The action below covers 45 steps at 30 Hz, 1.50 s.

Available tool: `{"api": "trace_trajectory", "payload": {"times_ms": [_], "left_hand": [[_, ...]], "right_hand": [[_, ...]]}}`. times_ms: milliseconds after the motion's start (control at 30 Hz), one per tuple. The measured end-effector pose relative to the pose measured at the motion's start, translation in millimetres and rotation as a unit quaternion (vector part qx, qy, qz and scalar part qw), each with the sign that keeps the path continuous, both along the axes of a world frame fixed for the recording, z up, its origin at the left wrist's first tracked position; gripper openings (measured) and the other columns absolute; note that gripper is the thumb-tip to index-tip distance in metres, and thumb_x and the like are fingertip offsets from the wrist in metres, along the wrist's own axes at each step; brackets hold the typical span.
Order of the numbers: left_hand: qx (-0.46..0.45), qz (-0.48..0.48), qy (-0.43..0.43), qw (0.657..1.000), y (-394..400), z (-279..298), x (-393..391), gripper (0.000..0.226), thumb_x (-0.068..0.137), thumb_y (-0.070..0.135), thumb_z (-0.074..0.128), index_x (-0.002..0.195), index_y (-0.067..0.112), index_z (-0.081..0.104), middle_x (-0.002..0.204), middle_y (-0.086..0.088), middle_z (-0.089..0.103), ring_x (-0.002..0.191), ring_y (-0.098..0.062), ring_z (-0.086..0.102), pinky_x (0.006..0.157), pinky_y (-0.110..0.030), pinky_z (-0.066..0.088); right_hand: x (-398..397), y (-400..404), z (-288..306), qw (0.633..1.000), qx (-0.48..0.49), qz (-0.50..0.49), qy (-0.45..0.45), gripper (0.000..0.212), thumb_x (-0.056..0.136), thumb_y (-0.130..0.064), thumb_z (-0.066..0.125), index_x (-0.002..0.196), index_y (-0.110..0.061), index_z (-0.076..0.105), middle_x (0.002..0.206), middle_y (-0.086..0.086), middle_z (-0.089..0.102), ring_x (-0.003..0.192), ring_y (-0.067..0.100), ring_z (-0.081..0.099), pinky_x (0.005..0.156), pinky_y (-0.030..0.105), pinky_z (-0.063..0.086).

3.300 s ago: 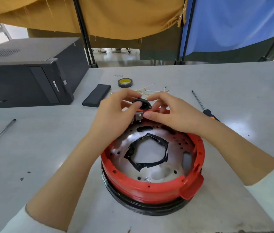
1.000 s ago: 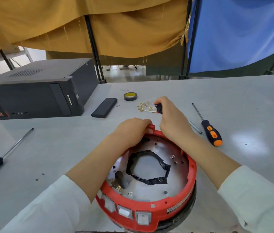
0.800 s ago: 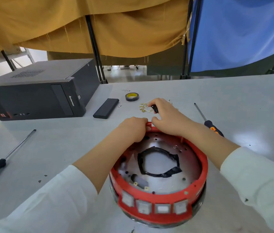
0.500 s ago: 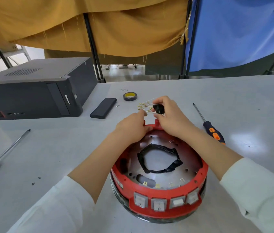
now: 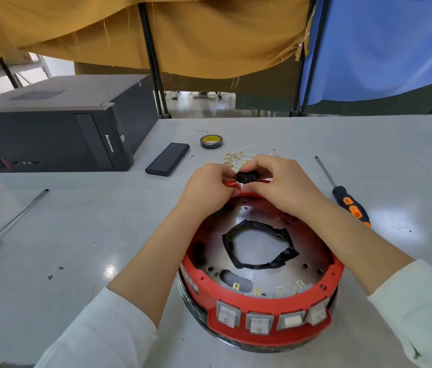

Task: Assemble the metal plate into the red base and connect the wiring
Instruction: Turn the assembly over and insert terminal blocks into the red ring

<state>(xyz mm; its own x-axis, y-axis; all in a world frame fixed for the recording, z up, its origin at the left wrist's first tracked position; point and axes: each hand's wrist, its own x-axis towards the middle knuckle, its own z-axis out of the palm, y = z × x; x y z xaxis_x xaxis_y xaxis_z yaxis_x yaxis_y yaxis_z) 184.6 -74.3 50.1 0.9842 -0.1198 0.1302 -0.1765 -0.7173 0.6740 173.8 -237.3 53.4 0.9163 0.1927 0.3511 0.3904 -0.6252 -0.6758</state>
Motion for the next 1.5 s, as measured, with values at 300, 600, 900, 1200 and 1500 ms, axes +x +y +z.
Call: {"api": "trace_trajectory", "payload": {"times_ms": [300, 600, 900, 1200, 1500], "left_hand": [[-0.006, -0.007, 0.003, 1.0, -0.5, -0.4, 0.9, 0.025, 0.081, 0.016, 0.074, 0.105, 0.019, 0.07, 0.089, 0.003, 0.07, 0.089, -0.015, 0.064, 0.073, -0.023, 0.043], [-0.006, -0.02, 0.004, 1.0, -0.1, 0.5, -0.4, 0.019, 0.08, 0.017, 0.073, 0.089, 0.031, 0.064, 0.09, 0.004, 0.069, 0.091, -0.017, 0.064, 0.078, -0.028, 0.049], [-0.111, -0.003, 0.069, 0.991, -0.5, 7.6, -0.6, 0.017, 0.085, 0.036, 0.061, 0.078, 0.028, 0.075, 0.068, 0.013, 0.07, 0.075, -0.007, 0.065, 0.07, -0.023, 0.052], [-0.075, -0.021, 0.066, 0.995, -0.1, 2.5, 7.7, 0.031, 0.075, 0.06, 0.072, 0.075, 0.029, 0.075, 0.052, 0.022, 0.058, 0.064, -0.002, 0.053, 0.064, -0.024, 0.041], [-0.054, -0.012, 0.078, 0.995, -2.7, 4.9, 10.5, 0.025, 0.077, 0.055, 0.073, 0.072, 0.03, 0.072, 0.083, 0.011, 0.07, 0.089, -0.012, 0.063, 0.084, -0.031, 0.048]], "right_hand": [[0.9, 2.9, 0.8, 0.997, -0.054, 0.007, -0.047, 0.028, 0.071, -0.012, 0.08, 0.095, -0.019, 0.069, 0.093, -0.01, 0.062, 0.088, 0.008, 0.055, 0.075, 0.007, 0.037], [-1.0, 3.6, 0.7, 0.995, -0.1, 0.022, -0.02, 0.031, 0.069, -0.019, 0.082, 0.094, -0.023, 0.065, 0.091, -0.011, 0.059, 0.09, 0.013, 0.056, 0.078, 0.025, 0.044], [5.8, -3.2, 8.4, 0.995, 0.047, -0.056, 0.06, 0.011, 0.084, -0.031, 0.07, 0.074, -0.025, 0.07, 0.076, -0.009, 0.067, 0.075, 0.005, 0.06, 0.07, 0.02, 0.045], [24.1, -5.4, 29.0, 0.969, -0.006, -0.06, 0.238, 0.01, 0.075, -0.029, 0.079, 0.071, -0.024, 0.072, 0.089, -0.004, 0.068, 0.092, 0.013, 0.058, 0.076, 0.023, 0.046], [34.7, 5.4, 57.1, 0.928, -0.144, -0.025, 0.343, 0.01, 0.089, -0.015, 0.066, 0.08, -0.02, 0.065, 0.087, -0.003, 0.062, 0.082, 0.013, 0.057, 0.077, 0.03, 0.051]]}}
